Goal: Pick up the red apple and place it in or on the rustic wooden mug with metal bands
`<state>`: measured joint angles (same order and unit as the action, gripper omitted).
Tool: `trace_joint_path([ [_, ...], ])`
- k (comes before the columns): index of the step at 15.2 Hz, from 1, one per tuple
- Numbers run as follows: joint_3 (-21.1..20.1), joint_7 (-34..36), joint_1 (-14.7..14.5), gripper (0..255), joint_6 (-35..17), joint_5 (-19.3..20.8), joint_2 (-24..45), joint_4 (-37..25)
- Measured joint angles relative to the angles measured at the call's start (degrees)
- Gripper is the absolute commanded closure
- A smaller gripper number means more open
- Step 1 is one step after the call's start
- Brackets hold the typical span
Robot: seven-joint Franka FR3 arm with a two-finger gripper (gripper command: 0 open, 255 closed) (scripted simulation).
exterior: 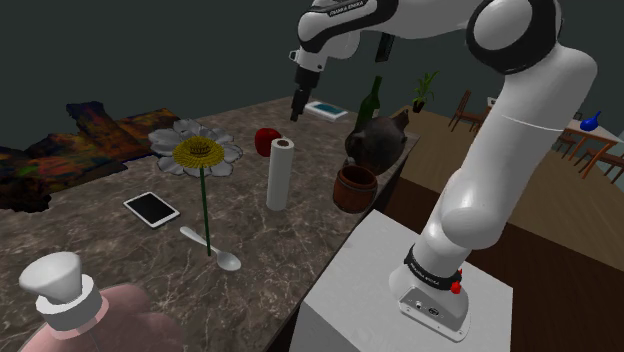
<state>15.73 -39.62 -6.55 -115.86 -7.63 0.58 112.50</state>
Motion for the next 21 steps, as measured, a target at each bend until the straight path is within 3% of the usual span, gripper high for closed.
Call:
trace_joint_path([
  [8,-1.4,-15.1,1.9,0,1.1,-4.8,18.1,-18.9],
  [21,-2.3,-17.3,2.0,0,-3.8,-6.0,22.3,-18.2],
])
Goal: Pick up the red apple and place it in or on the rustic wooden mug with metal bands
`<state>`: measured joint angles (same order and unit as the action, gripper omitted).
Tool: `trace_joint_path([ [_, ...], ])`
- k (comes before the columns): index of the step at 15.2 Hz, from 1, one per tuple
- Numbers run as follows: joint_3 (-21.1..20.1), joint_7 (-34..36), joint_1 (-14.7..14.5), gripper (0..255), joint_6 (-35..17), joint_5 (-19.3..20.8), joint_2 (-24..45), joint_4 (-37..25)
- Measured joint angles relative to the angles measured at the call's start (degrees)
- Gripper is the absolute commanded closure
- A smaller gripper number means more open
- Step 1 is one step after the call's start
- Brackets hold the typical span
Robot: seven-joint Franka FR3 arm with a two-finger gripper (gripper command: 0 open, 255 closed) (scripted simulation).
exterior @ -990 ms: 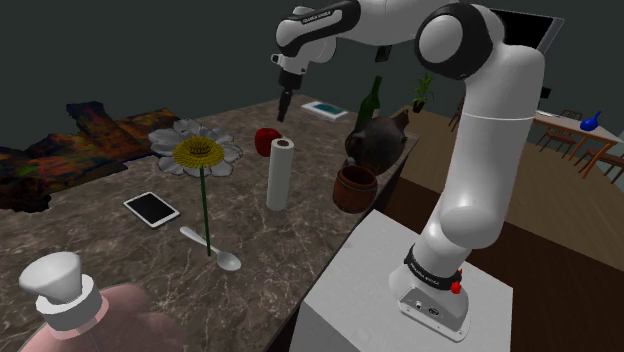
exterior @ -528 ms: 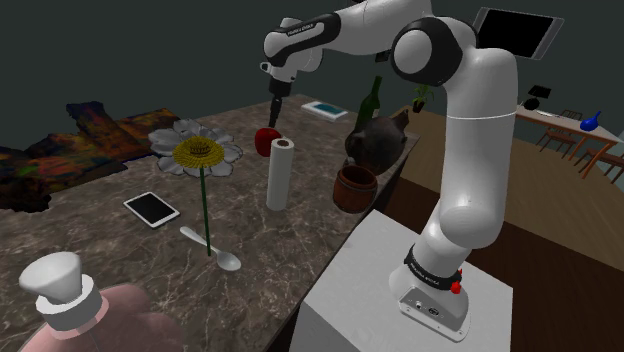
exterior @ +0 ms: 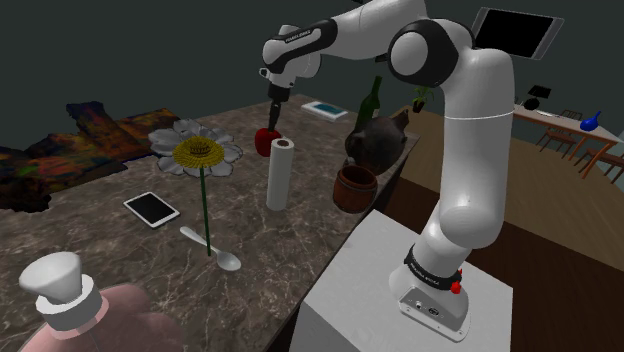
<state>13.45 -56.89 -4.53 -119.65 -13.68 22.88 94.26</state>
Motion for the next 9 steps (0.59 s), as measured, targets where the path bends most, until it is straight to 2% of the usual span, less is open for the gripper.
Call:
trace_joint_path([
  [1,0.0,0.0,0.0,0,0.0,0.0,0.0,0.0],
  [2,0.0,0.0,0.0,255,0.0,0.0,0.0,0.0],
  [9,0.0,0.0,0.0,255,0.0,0.0,0.0,0.0],
])
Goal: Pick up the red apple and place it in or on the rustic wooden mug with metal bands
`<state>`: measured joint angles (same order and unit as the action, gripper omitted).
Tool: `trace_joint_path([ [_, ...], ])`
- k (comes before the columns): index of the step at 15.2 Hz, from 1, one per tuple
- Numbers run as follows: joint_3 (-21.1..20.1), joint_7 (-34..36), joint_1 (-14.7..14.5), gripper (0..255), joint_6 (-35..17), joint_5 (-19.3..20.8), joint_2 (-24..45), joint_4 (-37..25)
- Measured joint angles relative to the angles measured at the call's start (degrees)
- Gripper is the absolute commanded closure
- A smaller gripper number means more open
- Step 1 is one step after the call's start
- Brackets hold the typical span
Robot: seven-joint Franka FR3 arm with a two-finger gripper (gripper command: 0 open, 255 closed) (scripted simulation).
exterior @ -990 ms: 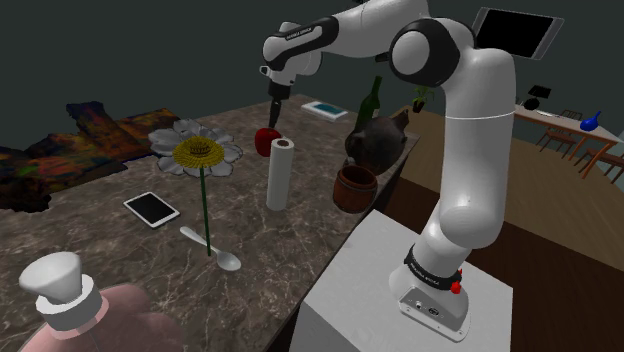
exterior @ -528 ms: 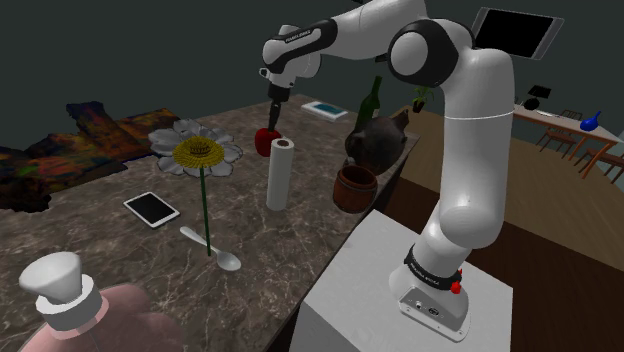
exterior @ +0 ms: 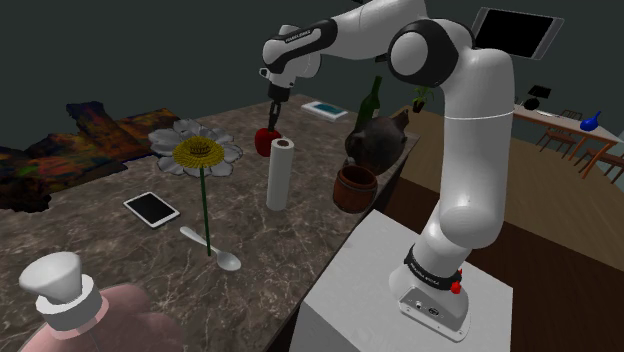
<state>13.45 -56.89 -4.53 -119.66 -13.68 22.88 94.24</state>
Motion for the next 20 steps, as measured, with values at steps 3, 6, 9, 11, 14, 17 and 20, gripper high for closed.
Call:
trace_joint_path([
  [3,0.0,0.0,0.0,255,0.0,0.0,0.0,0.0],
  [6,0.1,0.3,-0.1,255,1.3,0.3,-0.7,-0.6],
  [9,0.2,0.7,0.0,255,3.3,0.6,-1.1,-2.3],
  [11,0.3,0.9,0.0,255,4.4,0.7,-1.4,-3.1],
  [14,0.4,1.3,0.0,255,6.7,1.0,-1.8,-5.0],
  [17,0.5,1.7,0.0,255,8.7,1.3,-2.3,-6.6],
  [20,0.6,2.0,0.1,255,11.0,1.5,-2.5,-8.7],
])
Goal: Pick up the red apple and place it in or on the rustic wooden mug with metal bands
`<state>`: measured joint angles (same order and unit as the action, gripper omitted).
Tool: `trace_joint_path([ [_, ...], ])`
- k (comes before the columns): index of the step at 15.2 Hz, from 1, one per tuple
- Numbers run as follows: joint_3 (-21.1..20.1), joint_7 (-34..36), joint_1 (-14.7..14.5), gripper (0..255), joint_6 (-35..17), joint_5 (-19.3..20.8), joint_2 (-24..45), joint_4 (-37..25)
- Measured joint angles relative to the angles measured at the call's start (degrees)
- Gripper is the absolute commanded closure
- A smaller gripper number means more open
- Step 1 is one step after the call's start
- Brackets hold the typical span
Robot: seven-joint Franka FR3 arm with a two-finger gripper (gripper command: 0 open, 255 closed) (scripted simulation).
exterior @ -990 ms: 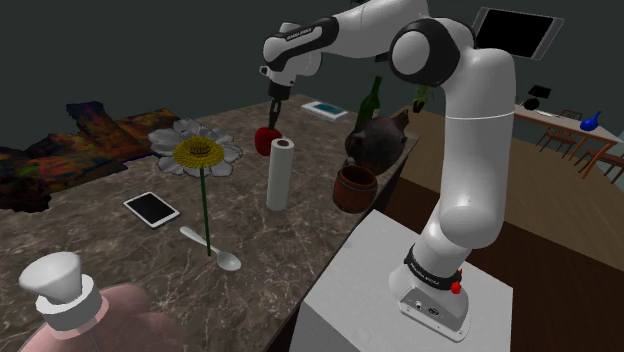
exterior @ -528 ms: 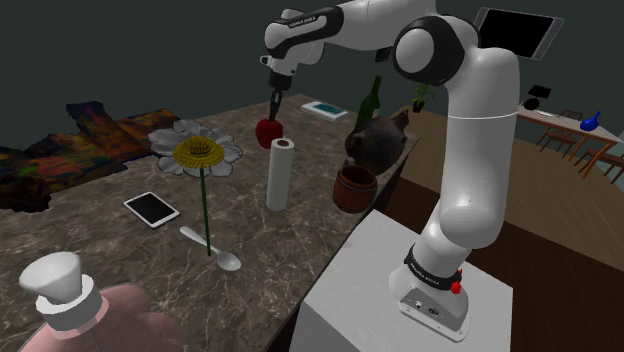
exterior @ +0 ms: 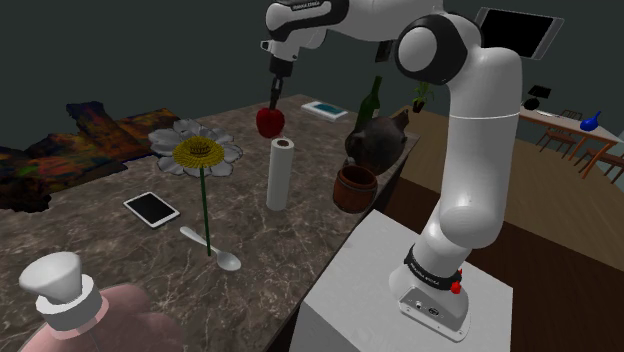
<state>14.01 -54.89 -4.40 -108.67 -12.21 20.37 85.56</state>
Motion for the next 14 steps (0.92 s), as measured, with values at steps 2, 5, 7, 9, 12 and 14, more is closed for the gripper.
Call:
trace_joint_path([
  [2,0.0,0.2,0.1,255,1.6,0.1,0.0,-1.7],
  [5,0.1,0.4,0.2,255,3.7,0.2,-0.3,-3.4],
  [7,0.1,0.7,0.3,255,5.2,0.3,-0.1,-5.2],
  [9,0.2,0.9,0.4,255,6.8,0.3,-0.1,-6.7],
  [12,0.2,1.2,0.6,255,9.3,0.3,0.1,-9.5],
  [14,0.2,1.3,0.8,255,10.9,0.3,0.5,-11.4],
])
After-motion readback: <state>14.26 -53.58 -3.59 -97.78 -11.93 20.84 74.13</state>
